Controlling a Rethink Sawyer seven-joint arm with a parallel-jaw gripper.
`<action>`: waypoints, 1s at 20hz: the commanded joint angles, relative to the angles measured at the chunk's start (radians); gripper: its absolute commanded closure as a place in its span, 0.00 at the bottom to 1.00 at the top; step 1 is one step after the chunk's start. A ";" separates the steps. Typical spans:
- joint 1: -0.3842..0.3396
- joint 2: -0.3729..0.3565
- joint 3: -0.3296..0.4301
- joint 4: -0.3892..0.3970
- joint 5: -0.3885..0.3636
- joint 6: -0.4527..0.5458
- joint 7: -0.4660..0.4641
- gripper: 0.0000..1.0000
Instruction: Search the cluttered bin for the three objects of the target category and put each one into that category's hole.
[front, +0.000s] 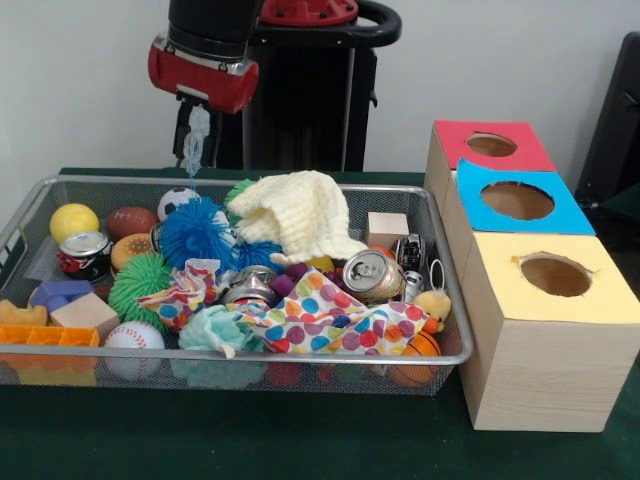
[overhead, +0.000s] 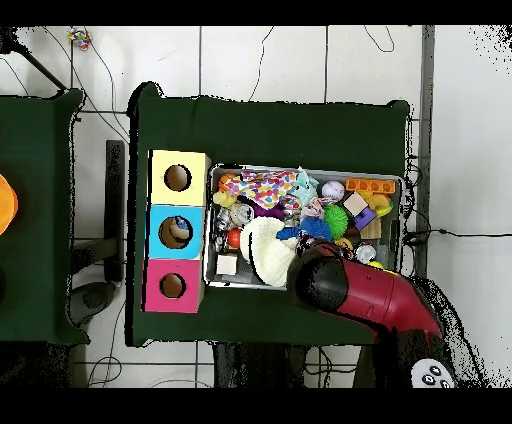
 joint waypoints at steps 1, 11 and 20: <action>-0.015 0.036 0.056 0.019 0.033 -0.048 0.152 1.00; -0.011 0.034 0.048 0.014 0.025 -0.054 0.145 1.00; 0.025 0.030 0.010 0.009 0.026 -0.032 0.169 1.00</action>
